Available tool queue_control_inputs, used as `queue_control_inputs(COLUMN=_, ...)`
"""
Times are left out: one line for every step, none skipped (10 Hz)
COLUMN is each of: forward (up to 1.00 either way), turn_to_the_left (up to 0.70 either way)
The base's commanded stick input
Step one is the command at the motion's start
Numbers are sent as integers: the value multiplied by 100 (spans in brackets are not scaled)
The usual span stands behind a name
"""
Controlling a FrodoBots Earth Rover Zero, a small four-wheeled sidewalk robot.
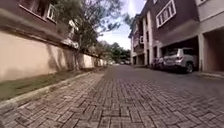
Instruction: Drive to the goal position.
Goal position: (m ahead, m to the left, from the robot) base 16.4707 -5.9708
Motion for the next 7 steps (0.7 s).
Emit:
queue_control_inputs(forward=69, turn_to_the_left=3)
queue_control_inputs(forward=69, turn_to_the_left=3)
queue_control_inputs(forward=69, turn_to_the_left=3)
queue_control_inputs(forward=69, turn_to_the_left=3)
queue_control_inputs(forward=69, turn_to_the_left=3)
queue_control_inputs(forward=69, turn_to_the_left=3)
queue_control_inputs(forward=69, turn_to_the_left=3)
